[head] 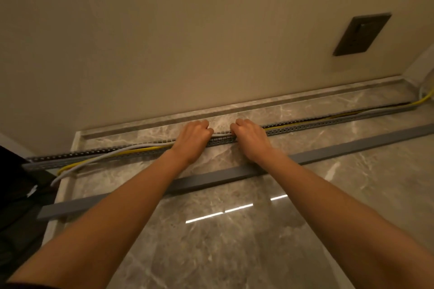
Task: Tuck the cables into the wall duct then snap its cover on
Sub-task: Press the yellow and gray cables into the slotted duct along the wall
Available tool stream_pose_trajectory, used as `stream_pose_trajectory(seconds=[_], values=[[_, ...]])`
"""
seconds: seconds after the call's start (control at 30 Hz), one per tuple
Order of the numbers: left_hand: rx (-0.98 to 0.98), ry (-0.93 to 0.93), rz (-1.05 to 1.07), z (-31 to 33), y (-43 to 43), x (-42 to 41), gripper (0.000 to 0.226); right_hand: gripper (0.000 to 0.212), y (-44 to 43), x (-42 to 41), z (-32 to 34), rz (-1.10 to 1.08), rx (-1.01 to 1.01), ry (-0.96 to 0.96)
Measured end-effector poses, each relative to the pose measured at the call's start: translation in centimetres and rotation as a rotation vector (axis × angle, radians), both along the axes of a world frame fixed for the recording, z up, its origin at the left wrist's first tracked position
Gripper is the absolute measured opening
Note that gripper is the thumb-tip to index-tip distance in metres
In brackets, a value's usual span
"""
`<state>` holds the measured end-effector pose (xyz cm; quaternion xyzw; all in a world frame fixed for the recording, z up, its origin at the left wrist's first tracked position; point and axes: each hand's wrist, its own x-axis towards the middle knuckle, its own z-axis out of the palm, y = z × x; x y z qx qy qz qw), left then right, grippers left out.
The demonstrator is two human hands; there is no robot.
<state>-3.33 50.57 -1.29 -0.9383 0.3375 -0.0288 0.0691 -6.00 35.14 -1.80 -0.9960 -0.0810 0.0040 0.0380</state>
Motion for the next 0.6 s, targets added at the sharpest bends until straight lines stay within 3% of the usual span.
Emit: stream_pose_trajectory(seconds=[0.23,0.33,0.5,0.6], values=[[0.031,-0.056,-0.029,-1.4,-0.1,-0.7,0.032,0.027,0.0,-0.3,-1.0,0.02,0.064,0.002],[0.056,-0.033,0.043,-1.1,-0.9,-1.4,0.018,0.026,-0.2,-0.3,-1.2,0.03,0.074,0.001],[0.126,0.011,0.16,-2.1,-1.9,-1.0,0.03,0.027,-0.4,0.0,-1.7,0.01,0.075,-0.002],[0.04,0.069,0.242,-2.0,-2.4,-1.2,0.029,0.025,0.0,0.3,-1.3,-0.01,0.076,0.007]])
